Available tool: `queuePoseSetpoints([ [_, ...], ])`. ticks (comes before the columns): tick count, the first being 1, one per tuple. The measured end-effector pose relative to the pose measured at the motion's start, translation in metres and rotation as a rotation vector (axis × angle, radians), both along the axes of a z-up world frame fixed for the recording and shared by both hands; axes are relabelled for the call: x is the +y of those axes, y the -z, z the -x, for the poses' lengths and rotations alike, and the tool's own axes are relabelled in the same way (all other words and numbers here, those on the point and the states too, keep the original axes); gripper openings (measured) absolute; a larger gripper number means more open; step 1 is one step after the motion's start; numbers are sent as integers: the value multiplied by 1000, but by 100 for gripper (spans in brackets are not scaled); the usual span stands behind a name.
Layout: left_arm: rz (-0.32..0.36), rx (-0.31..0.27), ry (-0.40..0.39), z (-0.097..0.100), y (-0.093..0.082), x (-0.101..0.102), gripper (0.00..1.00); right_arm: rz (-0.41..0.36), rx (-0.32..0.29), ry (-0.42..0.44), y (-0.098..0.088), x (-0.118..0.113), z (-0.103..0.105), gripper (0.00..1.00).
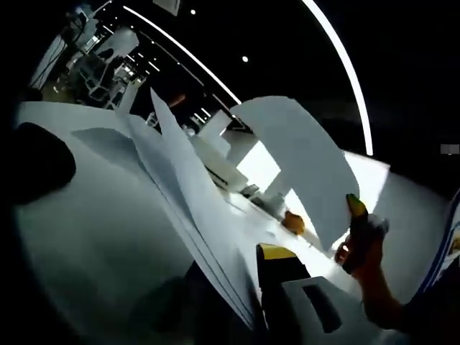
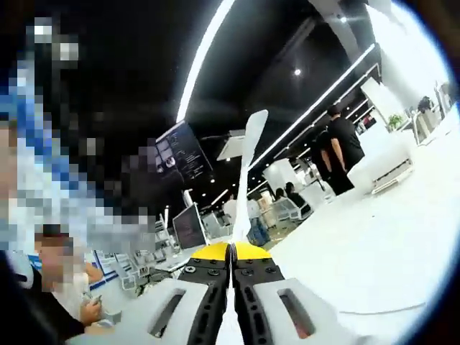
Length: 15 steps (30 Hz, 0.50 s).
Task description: Organize the stack of printing papers by aligning and flattening the scattered papers on the table
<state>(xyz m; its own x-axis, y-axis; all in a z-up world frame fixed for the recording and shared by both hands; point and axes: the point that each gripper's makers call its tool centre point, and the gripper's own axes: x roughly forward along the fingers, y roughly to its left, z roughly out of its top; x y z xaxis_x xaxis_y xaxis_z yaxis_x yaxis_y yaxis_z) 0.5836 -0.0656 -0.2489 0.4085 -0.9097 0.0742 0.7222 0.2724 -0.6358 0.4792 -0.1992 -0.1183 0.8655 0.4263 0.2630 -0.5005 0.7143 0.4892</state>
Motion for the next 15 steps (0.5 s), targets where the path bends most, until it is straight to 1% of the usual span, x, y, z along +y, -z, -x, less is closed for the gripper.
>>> queuePoseSetpoints([
  [2,1,-2,2,1,0,0,15,-39,19,-12,8,-1,-1,0],
  [4,-1,-7,2,1,0,-1,15,-53,36,-24,16,-1,-2,0],
  [6,3,-7,4,2,0,-1,15,-52,76,-35,30,1,-3,0],
  [8,9,-2,4,1,0,-1,15,-34,120,-35,48,0,-5,0],
  [10,9,-1,5,2,0,-2,16,-56,166,-57,62,-1,-5,0],
  [11,7,-3,6,2,0,-3,16,-56,172,-57,68,-3,-5,0],
  [13,5,-5,7,3,1,-4,16,-45,206,-51,82,-6,-5,0],
  [15,4,-5,5,3,1,-4,16,-33,271,-49,100,-7,-6,0],
])
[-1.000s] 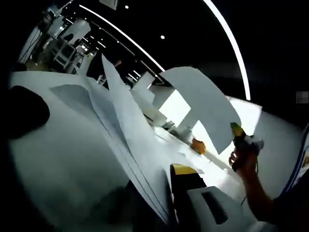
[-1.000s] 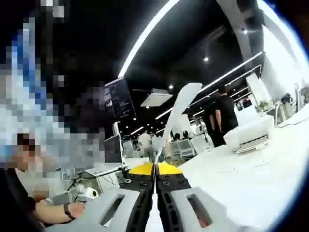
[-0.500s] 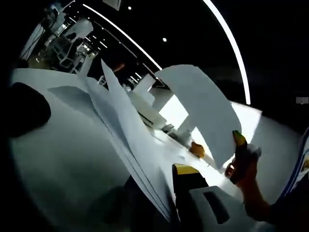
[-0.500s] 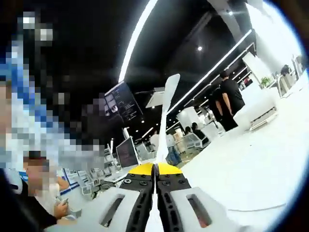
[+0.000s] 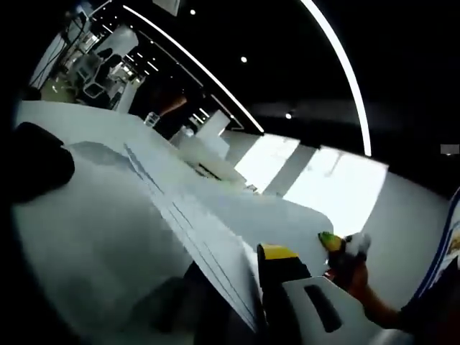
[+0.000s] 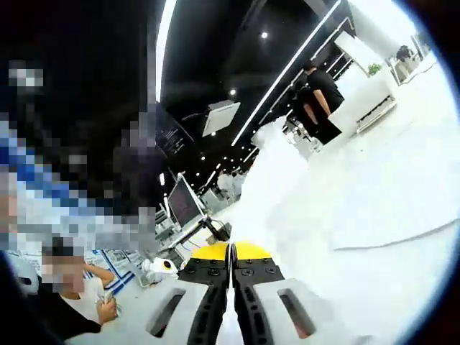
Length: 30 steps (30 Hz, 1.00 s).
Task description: Organize the stack of printing papers by aligning and flattening the scattered papers on the table
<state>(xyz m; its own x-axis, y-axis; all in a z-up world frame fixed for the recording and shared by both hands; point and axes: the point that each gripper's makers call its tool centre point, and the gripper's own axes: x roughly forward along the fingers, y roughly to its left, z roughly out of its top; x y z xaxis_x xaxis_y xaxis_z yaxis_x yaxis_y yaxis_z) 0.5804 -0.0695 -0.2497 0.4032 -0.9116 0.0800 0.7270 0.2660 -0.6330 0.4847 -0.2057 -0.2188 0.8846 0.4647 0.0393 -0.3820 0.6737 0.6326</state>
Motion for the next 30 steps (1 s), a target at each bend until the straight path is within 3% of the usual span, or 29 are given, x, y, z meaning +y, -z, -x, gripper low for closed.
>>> queuePoseSetpoints([
  [2,-2,-2,-3,0,0,0,16,16,47,-14,12,2,0,0],
  [4,-8,-7,-6,1,1,-2,17,-15,96,-65,22,10,4,0],
  [9,-10,-9,-6,0,1,-1,17,-26,132,-94,35,17,8,0],
  [14,-9,-7,-4,-2,1,-1,17,-115,172,-195,33,29,15,0],
  [19,-5,-5,-3,-3,0,1,17,-149,219,-246,38,36,21,0],
  [24,-7,-7,0,-3,0,1,17,-69,290,-351,52,53,37,0],
  [30,-4,-1,-1,-5,0,1,18,-28,285,-400,54,65,41,0],
])
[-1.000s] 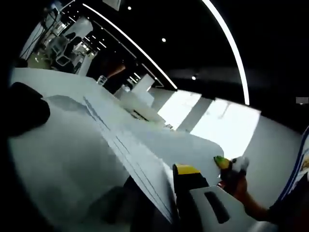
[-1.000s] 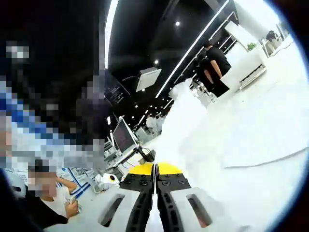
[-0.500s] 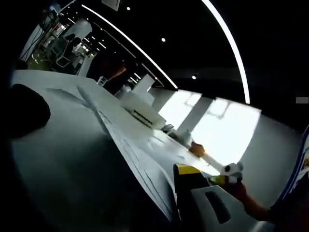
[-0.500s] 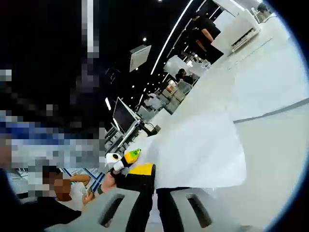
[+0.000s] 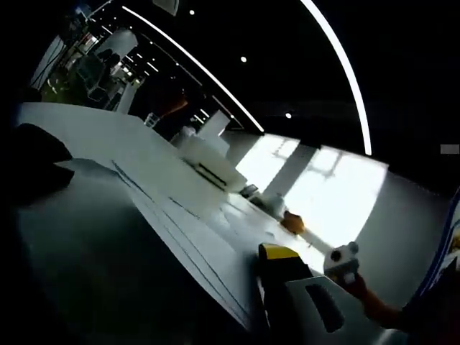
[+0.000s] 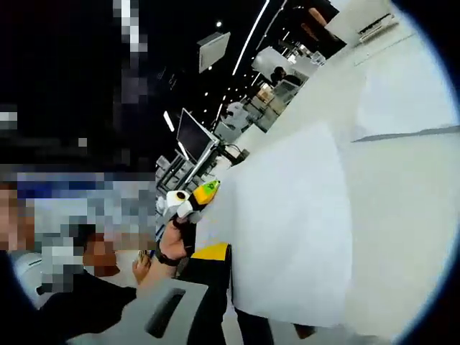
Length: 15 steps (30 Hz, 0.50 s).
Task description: Organize the stack of printing papers by aligning and flattening the scattered papers on the table
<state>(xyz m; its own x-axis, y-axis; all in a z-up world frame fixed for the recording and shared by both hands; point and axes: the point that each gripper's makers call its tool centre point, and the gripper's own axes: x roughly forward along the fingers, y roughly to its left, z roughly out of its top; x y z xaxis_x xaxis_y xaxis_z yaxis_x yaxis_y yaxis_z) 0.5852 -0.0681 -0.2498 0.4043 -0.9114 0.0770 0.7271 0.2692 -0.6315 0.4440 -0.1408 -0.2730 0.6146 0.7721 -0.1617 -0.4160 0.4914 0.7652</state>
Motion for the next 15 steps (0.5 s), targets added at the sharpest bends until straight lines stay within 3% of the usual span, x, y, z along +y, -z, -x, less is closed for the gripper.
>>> queuePoseSetpoints([
  [5,13,7,8,2,-2,-1,20,-39,28,-59,0,1,5,0],
  [9,21,15,8,5,-3,-2,21,-23,36,-97,3,9,5,0],
  [11,24,16,9,5,-2,-2,22,-6,39,-166,6,16,10,0],
  [15,31,17,13,8,-3,-2,22,12,43,-156,10,16,7,0],
])
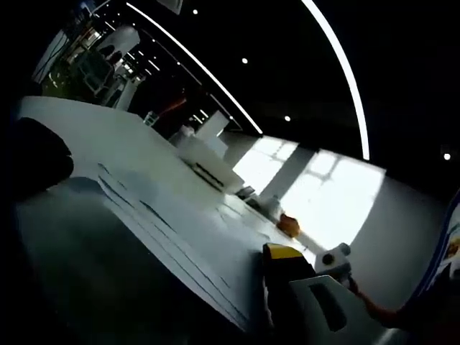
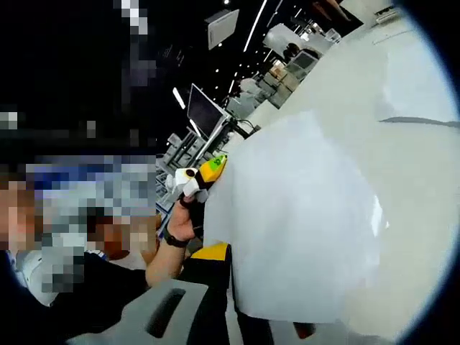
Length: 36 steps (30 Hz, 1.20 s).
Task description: Organize the stack of printing papers by aligning and flattening the scattered papers on the table
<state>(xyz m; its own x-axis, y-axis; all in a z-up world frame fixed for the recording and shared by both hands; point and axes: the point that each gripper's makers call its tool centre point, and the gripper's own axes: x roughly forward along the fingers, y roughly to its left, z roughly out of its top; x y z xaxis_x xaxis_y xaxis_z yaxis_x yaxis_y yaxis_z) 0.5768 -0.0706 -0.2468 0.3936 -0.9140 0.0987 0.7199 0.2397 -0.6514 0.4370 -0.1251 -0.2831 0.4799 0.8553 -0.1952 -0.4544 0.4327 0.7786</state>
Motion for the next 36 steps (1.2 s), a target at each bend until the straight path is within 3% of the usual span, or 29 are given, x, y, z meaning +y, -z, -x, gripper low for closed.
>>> queuePoseSetpoints([
  [10,6,-1,3,-6,3,0,22,31,-6,-16,7,-4,-2,0],
  [15,-6,-11,25,-5,5,-1,19,43,9,-1,11,-9,-5,0],
  [25,-22,-32,26,-1,3,-1,9,88,-31,-2,12,-5,-5,0],
  [30,11,-4,3,-3,-2,3,7,71,-36,32,9,-13,-6,0],
  [34,22,5,-7,-4,-4,3,6,16,-36,84,2,-22,-10,4],
  [36,25,9,-11,-3,-5,3,6,3,-87,107,-4,-26,-11,8],
])
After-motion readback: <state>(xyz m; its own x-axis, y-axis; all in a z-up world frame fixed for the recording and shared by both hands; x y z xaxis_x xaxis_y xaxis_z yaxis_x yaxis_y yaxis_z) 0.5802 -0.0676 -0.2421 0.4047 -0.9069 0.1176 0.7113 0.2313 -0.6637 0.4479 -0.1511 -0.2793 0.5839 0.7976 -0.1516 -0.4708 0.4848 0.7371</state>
